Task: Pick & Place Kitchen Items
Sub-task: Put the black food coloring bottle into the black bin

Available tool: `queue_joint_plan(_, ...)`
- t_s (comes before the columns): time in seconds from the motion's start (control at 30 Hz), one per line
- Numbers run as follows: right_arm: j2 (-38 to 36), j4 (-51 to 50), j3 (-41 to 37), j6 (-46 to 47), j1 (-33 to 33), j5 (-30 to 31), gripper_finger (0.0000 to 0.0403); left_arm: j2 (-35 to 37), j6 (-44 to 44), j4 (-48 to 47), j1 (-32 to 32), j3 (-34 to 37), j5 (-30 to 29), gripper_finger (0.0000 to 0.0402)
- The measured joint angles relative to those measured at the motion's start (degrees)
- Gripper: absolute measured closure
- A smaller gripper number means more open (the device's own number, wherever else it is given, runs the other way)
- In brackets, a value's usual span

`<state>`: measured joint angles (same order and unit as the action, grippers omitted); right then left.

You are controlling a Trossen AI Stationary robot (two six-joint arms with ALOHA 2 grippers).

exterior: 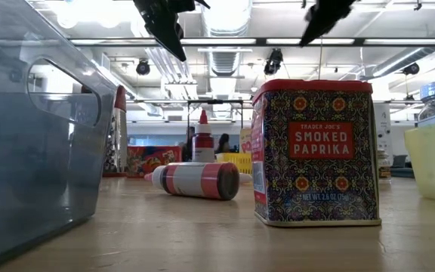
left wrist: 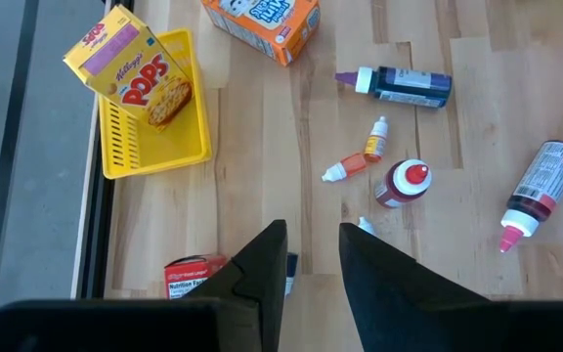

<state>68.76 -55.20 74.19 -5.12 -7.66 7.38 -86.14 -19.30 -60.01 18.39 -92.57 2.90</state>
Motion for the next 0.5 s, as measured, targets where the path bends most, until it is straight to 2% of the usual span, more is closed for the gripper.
queue_joint_plan(0.17,-8.89,-4.05,-0.45,2.44,-2.81,3.45,0.03,0.0,-0.01,0.0,-0.01,0.01,0.01,0.0299)
queue_joint_plan(0.5,-25.8,-13.99,-4.69,2.2,-6.56,3.28,0.0361,0.0,0.0,-0.02,-0.02,0.01,0.0,0.0299)
